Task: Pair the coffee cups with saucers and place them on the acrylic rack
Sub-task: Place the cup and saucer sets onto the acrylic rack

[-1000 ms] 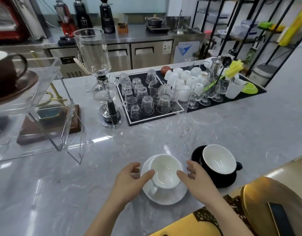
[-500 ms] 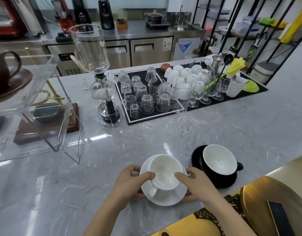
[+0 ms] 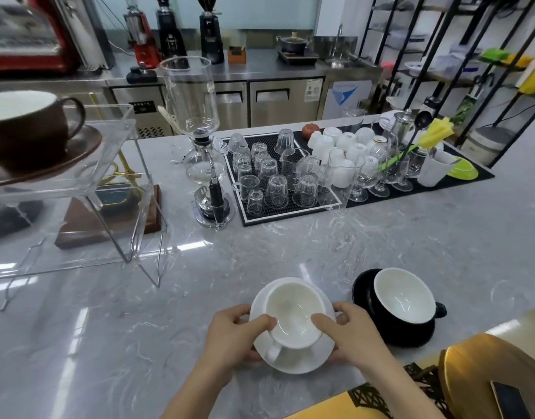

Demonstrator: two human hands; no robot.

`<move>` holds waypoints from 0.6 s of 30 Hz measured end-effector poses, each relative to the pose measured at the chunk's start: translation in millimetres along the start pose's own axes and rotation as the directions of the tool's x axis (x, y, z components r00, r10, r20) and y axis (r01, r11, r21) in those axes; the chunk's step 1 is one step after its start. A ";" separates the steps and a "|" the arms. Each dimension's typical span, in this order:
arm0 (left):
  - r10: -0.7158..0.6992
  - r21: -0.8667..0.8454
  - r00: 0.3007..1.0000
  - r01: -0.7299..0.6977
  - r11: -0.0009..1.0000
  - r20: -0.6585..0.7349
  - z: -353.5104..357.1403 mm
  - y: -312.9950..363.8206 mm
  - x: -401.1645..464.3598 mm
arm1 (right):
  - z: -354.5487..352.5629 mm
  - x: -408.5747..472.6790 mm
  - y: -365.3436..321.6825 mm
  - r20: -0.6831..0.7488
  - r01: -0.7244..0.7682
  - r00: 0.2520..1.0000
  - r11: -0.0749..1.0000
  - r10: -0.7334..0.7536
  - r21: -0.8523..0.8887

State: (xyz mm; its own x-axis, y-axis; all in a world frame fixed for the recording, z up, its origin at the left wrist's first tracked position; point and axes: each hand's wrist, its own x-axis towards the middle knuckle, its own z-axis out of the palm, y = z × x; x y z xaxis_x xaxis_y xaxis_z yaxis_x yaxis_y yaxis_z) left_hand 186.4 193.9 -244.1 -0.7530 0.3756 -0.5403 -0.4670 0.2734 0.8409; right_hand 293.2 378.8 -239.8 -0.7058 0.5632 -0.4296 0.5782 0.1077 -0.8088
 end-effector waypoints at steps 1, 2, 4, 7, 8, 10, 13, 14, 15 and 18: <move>0.009 -0.023 1.000 -0.009 1.000 -0.011 -4.8 -0.9 -3.3 | 3.9 -1.4 -3.0 -0.002 0.022 1.000 1.000 -0.022 -0.007; 0.019 -0.046 0.999 -0.021 0.999 -0.025 -10.2 -1.8 -6.4 | 8.3 -3.5 -8.0 -0.003 0.043 0.999 0.999 -0.043 -0.012; 0.044 -0.081 0.997 -0.050 0.995 -0.065 -23.0 -3.6 -12.2 | 18.5 -5.6 -16.7 0.016 0.075 0.997 0.997 -0.075 -0.029; 0.079 -0.120 0.989 -0.093 0.988 -0.122 -43.3 -7.3 -22.2 | 34.8 -10.1 -29.0 0.056 0.139 0.989 0.990 -0.137 -0.026; 0.083 -0.141 0.986 -0.104 0.985 -0.144 -49.6 -8.4 -26.3 | 40.6 -12.4 -32.8 0.069 0.156 0.986 0.987 -0.154 -0.024; 0.094 -0.179 0.977 -0.128 0.975 -0.189 -62.2 -9.9 -35.7 | 52.8 -16.9 -39.6 0.105 0.183 0.978 0.983 -0.180 -0.019; 0.115 -0.224 0.961 -0.173 0.959 -0.251 -85.7 -13.4 -54.0 | 76.7 -20.8 -48.9 0.155 0.238 0.960 0.971 -0.232 -0.018; 0.121 -0.232 0.953 -0.189 0.954 -0.278 -94.2 -15.5 -59.3 | 85.1 -22.6 -52.9 0.177 0.257 0.952 0.966 -0.250 -0.016; 0.117 -0.240 0.946 -0.194 0.951 -0.303 -99.3 -17.4 -62.1 | 89.9 -24.4 -54.8 0.188 0.272 0.946 0.962 -0.264 -0.013; 0.102 -0.258 0.914 -0.215 0.942 -0.393 -125.3 -26.2 -73.2 | 115.2 -28.9 -63.4 0.213 0.353 0.914 0.936 -0.345 -0.001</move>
State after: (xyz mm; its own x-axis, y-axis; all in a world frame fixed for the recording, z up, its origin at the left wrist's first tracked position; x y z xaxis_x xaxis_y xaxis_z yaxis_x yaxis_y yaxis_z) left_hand 195.7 48.2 -222.8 -0.9177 0.0234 -0.3965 -0.3972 -0.0519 0.9163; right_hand 229.8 261.4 -222.4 -0.9318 0.3029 -0.1998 0.2923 0.3004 -0.9079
